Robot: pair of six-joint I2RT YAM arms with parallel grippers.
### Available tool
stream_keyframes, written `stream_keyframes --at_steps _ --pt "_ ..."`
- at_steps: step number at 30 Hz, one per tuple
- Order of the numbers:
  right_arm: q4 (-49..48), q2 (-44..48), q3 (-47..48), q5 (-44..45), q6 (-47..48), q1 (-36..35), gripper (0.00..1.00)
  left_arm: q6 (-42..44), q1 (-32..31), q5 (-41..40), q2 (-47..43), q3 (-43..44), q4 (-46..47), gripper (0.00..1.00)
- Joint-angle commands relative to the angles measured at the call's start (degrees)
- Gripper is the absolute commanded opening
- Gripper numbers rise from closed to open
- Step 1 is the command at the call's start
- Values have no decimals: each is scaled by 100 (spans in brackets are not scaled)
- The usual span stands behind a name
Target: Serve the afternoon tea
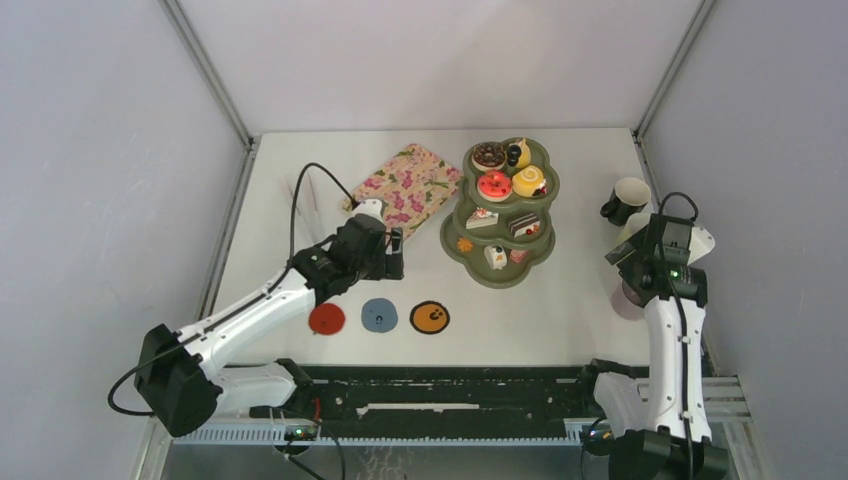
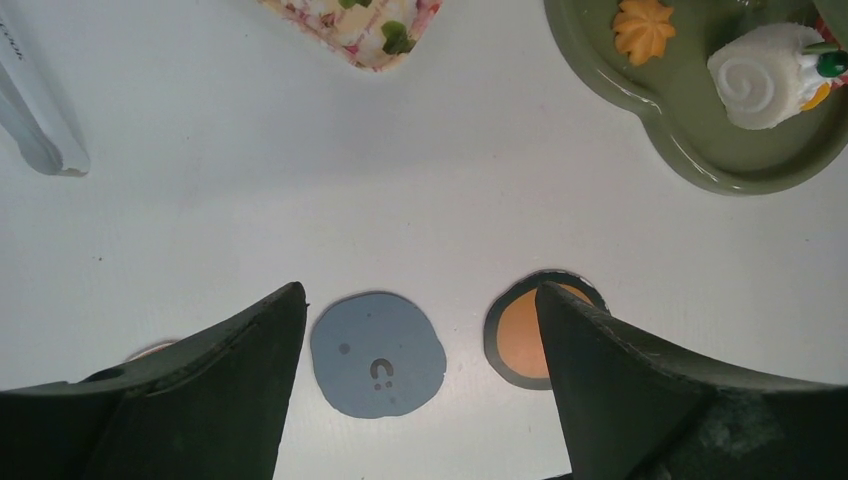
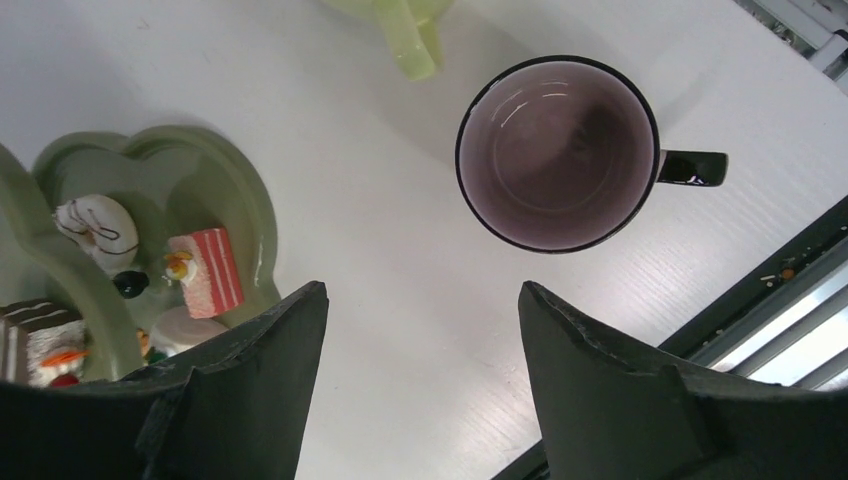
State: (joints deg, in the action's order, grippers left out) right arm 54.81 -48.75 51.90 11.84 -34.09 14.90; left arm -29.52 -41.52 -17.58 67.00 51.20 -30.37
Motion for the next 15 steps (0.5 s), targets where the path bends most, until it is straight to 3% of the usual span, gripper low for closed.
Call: stream_keyframes --at_steps 1,15 --pt "-551 -237 -224 -85 112 53 78 165 -23 221 233 -37 378 88" --pt "-1456 -847 -878 -6 508 84 78 251 -23 676 54 -268 469 89"
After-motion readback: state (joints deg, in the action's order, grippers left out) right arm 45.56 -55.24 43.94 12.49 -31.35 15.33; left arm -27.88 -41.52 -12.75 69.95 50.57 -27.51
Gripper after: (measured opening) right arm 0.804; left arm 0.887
